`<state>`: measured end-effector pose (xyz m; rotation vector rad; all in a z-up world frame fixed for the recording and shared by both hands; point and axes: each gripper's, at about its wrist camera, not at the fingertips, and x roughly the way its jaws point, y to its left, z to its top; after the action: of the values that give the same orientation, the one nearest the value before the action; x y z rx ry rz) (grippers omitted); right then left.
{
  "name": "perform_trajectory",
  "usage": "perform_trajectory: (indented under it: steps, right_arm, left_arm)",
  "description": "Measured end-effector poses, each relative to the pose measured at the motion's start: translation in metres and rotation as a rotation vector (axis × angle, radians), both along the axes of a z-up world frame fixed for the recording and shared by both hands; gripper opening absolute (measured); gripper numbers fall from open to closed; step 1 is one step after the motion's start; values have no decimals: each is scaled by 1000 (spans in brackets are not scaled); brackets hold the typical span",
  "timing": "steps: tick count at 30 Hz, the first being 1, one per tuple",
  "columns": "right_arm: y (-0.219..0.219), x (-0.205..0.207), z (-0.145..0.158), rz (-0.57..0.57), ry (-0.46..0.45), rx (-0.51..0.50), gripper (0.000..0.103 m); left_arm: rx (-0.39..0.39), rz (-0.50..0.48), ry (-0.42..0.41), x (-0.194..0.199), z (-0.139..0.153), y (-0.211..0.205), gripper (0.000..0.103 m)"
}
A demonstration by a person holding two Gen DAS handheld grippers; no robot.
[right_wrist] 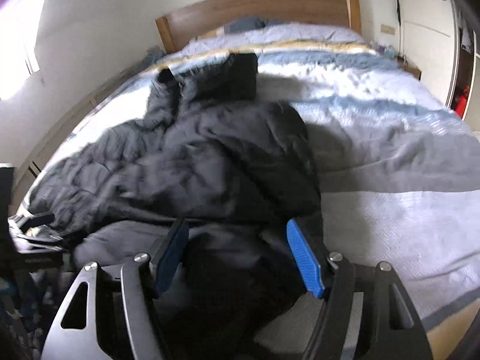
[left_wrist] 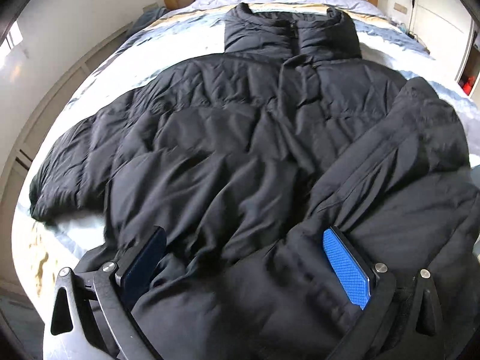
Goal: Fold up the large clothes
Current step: 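Move the left tool toward the other sleeve cuff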
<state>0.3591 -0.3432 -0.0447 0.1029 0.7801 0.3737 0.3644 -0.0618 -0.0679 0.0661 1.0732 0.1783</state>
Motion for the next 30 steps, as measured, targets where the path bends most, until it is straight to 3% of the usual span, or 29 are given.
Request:
perform_trajectory:
  steps: [4, 9, 17, 25, 30]
  right_arm:
    - [18, -27, -8, 31, 17, -45, 68]
    - [9, -35, -15, -42, 84, -68, 68]
    - [21, -95, 35, -56, 6, -55, 68]
    - [39, -165, 75, -86, -43, -42, 68]
    - [48, -211, 102, -122, -85, -27, 68]
  left_arm:
    - [26, 23, 19, -17, -4, 11, 103]
    - [13, 25, 7, -46, 11, 25, 103]
    - [-63, -2, -85, -117, 63, 56, 102]
    - [-89, -56, -167, -200, 108, 89, 102]
    - [-176, -39, -254, -246, 133, 132, 102]
